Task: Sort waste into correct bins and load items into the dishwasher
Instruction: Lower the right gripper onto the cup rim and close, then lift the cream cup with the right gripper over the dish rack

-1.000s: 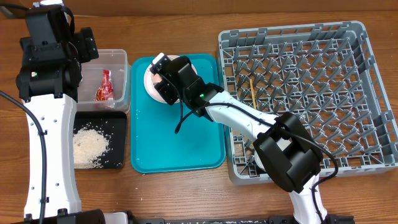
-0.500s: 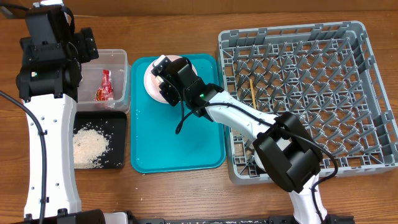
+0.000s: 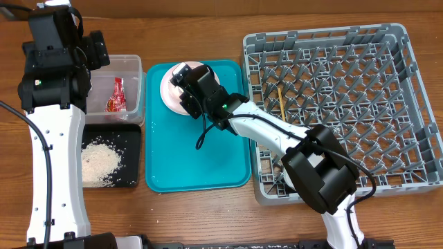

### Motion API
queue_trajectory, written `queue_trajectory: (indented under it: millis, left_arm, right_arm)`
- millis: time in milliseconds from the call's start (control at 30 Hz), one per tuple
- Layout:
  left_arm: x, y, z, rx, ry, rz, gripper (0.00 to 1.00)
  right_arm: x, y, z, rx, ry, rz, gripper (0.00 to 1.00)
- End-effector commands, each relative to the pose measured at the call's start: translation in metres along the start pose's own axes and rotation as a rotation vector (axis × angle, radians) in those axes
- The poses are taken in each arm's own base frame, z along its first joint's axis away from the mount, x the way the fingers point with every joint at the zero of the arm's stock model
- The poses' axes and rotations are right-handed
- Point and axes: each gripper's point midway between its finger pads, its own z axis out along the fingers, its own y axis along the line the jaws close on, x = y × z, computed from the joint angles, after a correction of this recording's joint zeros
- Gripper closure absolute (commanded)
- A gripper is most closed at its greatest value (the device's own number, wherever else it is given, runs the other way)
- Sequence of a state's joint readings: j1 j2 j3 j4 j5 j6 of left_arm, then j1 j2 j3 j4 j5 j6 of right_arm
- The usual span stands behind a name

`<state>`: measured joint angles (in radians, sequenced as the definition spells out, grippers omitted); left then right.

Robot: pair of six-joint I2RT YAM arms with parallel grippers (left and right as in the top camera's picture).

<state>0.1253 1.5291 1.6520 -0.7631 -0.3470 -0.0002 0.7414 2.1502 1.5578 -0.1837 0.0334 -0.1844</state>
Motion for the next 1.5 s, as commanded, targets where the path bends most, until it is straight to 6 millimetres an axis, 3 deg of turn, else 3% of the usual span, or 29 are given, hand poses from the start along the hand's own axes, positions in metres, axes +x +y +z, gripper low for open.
queue_trajectory:
  millis: [0,367,533,800,933,1000,1100,1300,1467]
  left_arm:
    - [-0.006,-0.001,-0.003,0.009,-0.016,-0.016,0.00]
    - [-0.006,-0.001,-0.003,0.009,-0.016,-0.016,0.00]
    - [-0.006,-0.001,-0.003,0.009,-0.016,-0.016,0.00]
    - [-0.006,-0.001,-0.003,0.009,-0.016,-0.016,0.00]
    - [-0.006,-0.001,-0.003,0.009,-0.016,-0.016,0.00]
    - [-0.006,-0.001,-0.003,0.009,-0.016,-0.016,0.00]
    - [-0.006,-0.001,-0.003,0.009,-0.016,-0.016,0.00]
    - [-0.006,-0.001,-0.003,0.009,-0.016,-0.016,0.00]
    - [-0.006,-0.001,-0.003,0.009,-0.016,-0.016,0.00]
  right_arm:
    - [-0.004,-0.002,0.001,0.018,-0.008,-0.009,0.72]
    - [-0.004,-0.008,0.000,0.054,-0.005,-0.008,0.80]
    - [-0.009,-0.008,0.000,0.056,-0.027,-0.008,0.96]
    - [-0.030,-0.010,-0.013,0.061,-0.084,0.000,0.96]
    - [-0.065,-0.014,-0.048,0.062,-0.168,0.073,0.96]
    - [-0.086,-0.017,-0.079,0.058,-0.213,0.132,0.96]
    - [-0.101,-0.019,-0.121,0.050,-0.233,0.208,0.96]
    - [-0.093,-0.012,-0.195,-0.002,-0.161,0.238,0.96]
    - [-0.064,-0.009,-0.241,-0.004,-0.050,0.238,0.96]
